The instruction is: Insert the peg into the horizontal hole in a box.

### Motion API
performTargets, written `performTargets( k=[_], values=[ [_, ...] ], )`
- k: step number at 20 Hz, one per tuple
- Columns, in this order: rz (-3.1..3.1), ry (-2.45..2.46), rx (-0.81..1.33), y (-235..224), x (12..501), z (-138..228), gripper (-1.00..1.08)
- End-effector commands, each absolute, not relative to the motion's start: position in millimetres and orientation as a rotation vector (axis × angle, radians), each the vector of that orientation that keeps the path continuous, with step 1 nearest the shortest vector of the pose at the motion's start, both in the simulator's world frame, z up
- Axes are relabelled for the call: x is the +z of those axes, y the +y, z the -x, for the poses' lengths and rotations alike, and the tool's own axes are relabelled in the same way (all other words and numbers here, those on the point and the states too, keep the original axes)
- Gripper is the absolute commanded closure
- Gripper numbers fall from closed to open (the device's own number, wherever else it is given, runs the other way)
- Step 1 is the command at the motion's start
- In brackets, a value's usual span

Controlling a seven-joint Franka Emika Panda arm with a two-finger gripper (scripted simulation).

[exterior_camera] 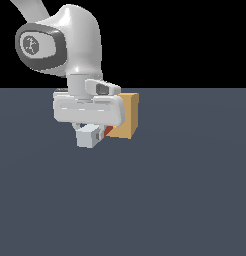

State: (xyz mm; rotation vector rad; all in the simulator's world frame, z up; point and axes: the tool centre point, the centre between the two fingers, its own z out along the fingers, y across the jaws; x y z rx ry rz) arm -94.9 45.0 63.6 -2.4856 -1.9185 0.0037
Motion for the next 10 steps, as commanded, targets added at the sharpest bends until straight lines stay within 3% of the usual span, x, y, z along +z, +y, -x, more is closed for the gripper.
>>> performTargets(
  k=[1,10],
  values=[
    [2.498,-1.905,0.0,49.3,66.0,93.3,1.08],
    [2.501,-1.899,0.003,51.4,65.8,93.0,1.08]
  ],
)
